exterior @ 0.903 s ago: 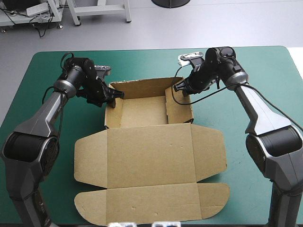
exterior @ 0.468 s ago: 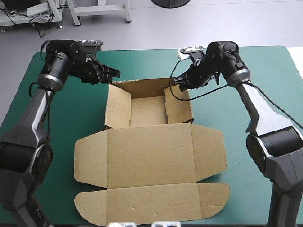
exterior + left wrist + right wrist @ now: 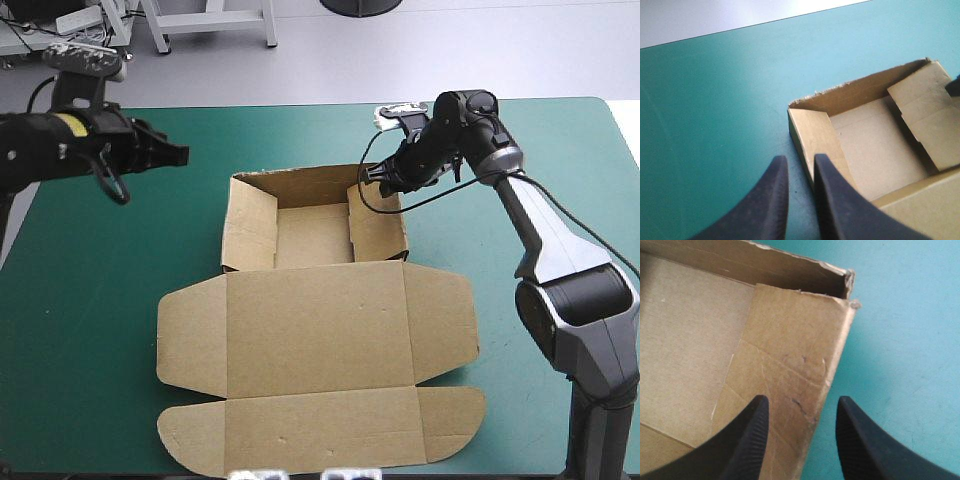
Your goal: Fold the box
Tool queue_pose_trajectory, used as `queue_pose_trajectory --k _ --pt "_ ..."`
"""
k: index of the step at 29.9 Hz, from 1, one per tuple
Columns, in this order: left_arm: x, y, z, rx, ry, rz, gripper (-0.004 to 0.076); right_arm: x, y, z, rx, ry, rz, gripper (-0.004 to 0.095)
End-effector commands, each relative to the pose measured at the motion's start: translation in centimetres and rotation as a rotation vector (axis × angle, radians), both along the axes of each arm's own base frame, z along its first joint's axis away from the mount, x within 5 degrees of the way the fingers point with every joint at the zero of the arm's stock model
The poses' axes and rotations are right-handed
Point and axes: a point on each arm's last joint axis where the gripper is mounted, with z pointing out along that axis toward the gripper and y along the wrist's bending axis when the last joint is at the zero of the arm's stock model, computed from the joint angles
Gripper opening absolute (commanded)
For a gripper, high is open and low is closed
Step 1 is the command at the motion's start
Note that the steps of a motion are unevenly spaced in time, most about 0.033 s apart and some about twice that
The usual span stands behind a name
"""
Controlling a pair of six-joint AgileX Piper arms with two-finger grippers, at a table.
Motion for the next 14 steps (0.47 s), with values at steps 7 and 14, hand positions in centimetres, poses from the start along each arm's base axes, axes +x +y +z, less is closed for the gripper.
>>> queue_pose_trajectory --k 7,14 --pt "-12.0 2.5 -1.6 0.041 -0.118 -0.067 0.013 0.1 -0.2 0.5 0.024 -0.003 -0.001 0.0405" --pt "-18.6 4.0 -6.6 0.046 -0.196 -0.074 0.0128 0.8 0.7 -1.4 0.095 0.081 -0.037 0.0206"
